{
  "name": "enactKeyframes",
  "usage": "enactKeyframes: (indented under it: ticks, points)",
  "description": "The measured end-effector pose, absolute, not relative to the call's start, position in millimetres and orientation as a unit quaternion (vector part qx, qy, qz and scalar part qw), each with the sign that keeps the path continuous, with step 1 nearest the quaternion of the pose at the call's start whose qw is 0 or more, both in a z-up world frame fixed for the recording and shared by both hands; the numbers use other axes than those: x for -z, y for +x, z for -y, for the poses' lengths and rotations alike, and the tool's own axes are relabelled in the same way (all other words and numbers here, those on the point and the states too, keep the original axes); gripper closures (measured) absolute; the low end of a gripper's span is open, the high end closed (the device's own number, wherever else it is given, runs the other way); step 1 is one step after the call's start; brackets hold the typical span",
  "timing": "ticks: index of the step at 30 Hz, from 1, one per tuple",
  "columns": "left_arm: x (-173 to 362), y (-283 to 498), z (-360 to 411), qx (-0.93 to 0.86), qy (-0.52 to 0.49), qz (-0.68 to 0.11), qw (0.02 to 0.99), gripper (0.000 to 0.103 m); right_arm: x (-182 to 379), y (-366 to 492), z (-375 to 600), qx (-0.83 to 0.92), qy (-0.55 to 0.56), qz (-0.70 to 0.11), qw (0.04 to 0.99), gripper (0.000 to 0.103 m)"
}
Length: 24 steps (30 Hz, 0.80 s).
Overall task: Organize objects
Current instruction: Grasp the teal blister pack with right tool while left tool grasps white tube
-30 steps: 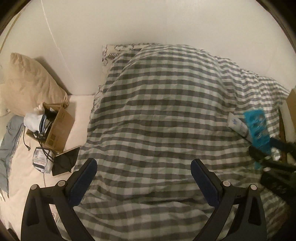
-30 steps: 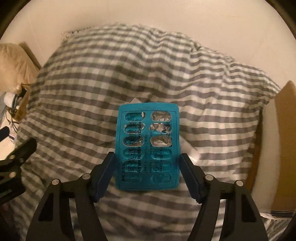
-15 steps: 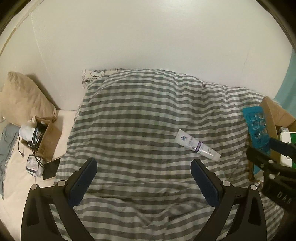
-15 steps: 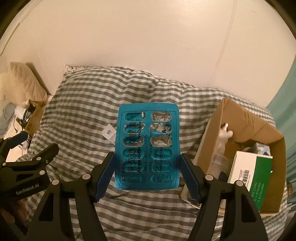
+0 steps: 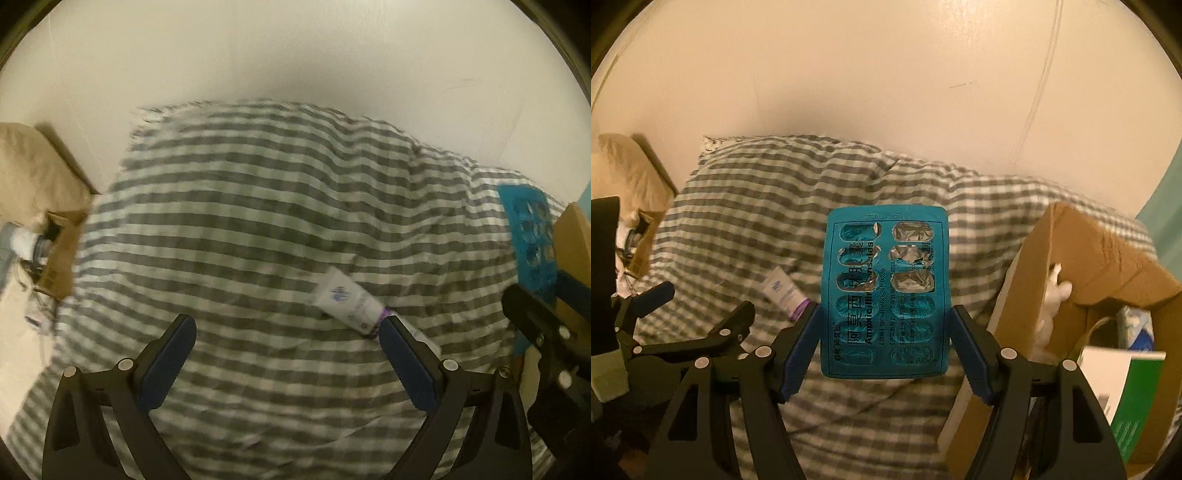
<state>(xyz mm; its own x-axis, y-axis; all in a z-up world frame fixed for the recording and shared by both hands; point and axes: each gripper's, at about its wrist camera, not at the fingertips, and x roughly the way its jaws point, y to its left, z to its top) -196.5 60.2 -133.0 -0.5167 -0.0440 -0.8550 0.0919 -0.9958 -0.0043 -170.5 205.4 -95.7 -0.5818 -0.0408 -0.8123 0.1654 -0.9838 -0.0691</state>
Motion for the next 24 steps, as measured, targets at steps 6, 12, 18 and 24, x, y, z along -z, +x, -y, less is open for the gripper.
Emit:
enactKeyframes:
  ticks: [6, 12, 18, 24]
  points:
    - [152.7, -204.8, -82.4, 0.864, 0.503, -0.015, 0.013, 0.009, 96.1, -189.6, -211.1, 0.890, 0.448, -0.065, 0.059, 0.034]
    - [166.7, -219.4, -100.6, 0.853, 0.518, -0.056, -0.015, 0.012, 90.2, -199.7, -222.7, 0.895, 0.442, -0.034, 0.052, 0.034]
    - [177.4, -221.2, -93.6, 0.837, 0.540, -0.082, -0.029, 0.063, 88.3, -196.2, -224.4, 0.895, 0.442, -0.027, 0.049, 0.034]
    - [151.5, -190.5, -76.9, 0.838, 0.543, -0.044, -0.036, 0.084, 80.2, -182.0, -226.8, 0.890, 0.453, -0.016, 0.056, 0.034]
